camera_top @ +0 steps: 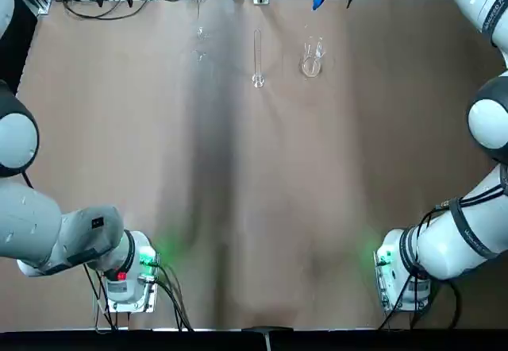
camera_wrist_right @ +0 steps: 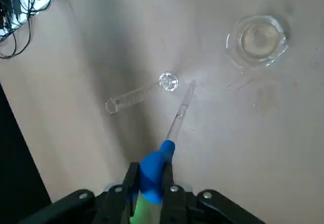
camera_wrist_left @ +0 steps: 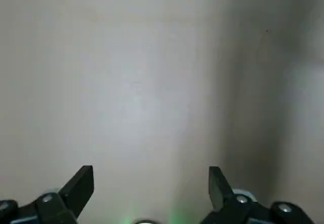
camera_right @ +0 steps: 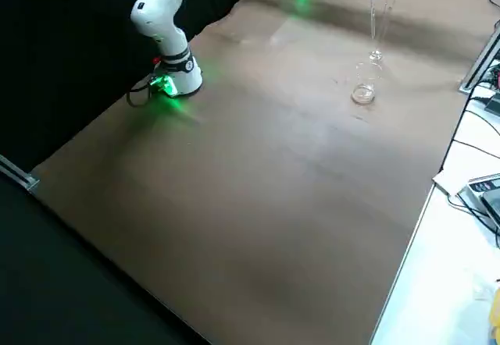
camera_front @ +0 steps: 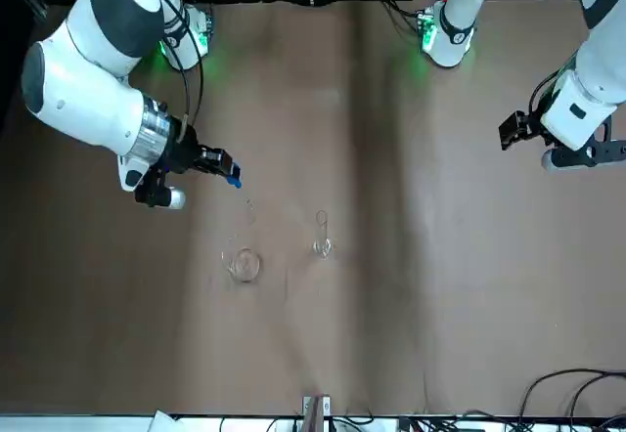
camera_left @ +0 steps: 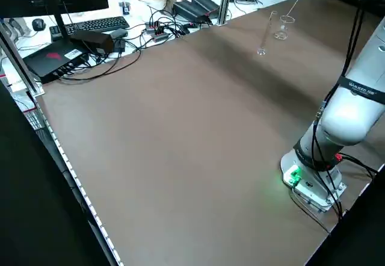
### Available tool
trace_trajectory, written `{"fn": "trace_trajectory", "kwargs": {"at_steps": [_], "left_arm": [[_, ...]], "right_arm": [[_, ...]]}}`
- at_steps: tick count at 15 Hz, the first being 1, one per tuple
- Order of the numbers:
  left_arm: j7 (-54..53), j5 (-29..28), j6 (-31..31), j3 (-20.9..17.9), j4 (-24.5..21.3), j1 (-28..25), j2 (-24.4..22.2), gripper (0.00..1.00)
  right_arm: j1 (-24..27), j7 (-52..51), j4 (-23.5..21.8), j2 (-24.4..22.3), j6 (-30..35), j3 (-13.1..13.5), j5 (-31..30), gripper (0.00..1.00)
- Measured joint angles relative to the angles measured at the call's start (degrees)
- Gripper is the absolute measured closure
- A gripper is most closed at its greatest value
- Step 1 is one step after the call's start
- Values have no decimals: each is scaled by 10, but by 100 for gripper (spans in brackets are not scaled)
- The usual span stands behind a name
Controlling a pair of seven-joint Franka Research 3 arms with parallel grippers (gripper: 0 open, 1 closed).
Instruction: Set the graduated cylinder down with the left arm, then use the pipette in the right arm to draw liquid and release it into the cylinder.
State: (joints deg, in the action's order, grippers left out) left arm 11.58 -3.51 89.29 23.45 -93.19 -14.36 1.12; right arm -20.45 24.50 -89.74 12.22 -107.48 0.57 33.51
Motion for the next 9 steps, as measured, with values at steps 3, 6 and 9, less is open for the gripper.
{"fn": "trace_trajectory", "kwargs": {"at_steps": [3,6,9], "left_arm": [[0,0,0,0,0,0,0,0],[0,0,0,0,0,0,0,0],[0,0,0,0,0,0,0,0]], "right_arm": [[-1,12,1,0,0,-10,5,77],[-4,29,3,-1,0,-23,6,77],[-5,34,5,-5,0,-28,10,77]]}}
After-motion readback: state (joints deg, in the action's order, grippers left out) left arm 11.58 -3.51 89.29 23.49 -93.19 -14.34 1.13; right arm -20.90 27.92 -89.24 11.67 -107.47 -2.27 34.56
